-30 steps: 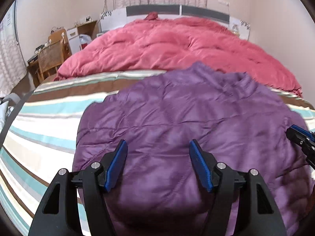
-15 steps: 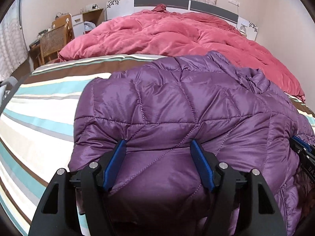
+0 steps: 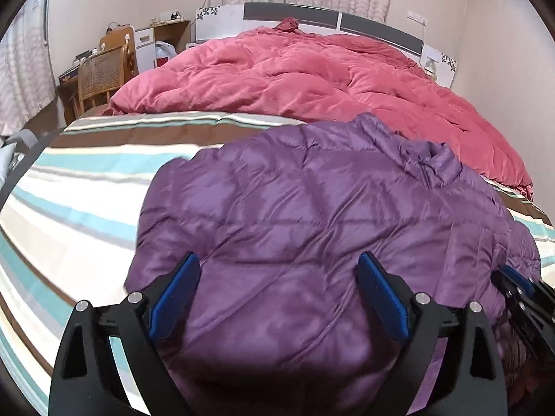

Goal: Fold large clothes

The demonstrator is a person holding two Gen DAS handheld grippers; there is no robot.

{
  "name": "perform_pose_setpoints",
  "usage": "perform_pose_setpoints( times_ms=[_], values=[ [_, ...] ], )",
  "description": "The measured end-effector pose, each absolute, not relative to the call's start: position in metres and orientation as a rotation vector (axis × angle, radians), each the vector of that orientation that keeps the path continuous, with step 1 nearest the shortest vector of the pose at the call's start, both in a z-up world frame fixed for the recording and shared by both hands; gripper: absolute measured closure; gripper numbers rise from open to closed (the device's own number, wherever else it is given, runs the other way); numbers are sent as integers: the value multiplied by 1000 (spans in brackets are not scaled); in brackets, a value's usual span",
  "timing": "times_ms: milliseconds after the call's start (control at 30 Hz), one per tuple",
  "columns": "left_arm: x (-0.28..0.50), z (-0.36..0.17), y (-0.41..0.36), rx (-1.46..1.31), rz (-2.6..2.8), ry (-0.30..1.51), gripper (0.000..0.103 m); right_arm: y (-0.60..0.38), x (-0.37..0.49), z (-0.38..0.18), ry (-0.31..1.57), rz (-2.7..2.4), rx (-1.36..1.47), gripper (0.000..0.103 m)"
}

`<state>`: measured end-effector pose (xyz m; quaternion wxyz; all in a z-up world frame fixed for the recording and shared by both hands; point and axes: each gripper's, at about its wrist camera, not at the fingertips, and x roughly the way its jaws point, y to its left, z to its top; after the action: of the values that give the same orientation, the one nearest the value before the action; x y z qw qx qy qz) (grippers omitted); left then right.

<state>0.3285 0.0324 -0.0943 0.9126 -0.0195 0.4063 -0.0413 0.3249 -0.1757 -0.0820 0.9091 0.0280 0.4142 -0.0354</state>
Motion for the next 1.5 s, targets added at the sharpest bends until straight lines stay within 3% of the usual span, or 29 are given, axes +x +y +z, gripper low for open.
perform_pose_setpoints(
  times_ms=[200, 233, 267, 300, 667, 733, 800, 833, 1500],
  values=[
    [350, -86, 10, 5, -110, 823, 11, -176, 345, -50, 788, -4, 138, 78],
    [356, -89, 6, 29, -104, 835, 11, -174, 356, -52, 809, 5, 140, 75],
    [362, -93, 2, 51, -100, 852, 11, -173, 365, -57, 829, 2, 131, 65],
    [367, -96, -1, 67, -97, 865, 9, -172, 370, -61, 840, -9, 120, 63],
    [381, -123, 6, 49, -106, 892, 2, -175, 377, -90, 852, -56, 53, 63],
    [371, -117, 8, 59, -96, 884, 2, -177, 369, -82, 840, -51, 61, 62],
    [353, -109, 15, 61, -84, 880, 2, -177, 354, -70, 833, -46, 63, 49],
    [345, -107, 19, 63, -80, 882, 2, -178, 348, -66, 829, -39, 67, 47],
    [182, -117, 98, 55, -118, 907, 2, -224, 166, -48, 887, -71, 69, 46]
  ],
)
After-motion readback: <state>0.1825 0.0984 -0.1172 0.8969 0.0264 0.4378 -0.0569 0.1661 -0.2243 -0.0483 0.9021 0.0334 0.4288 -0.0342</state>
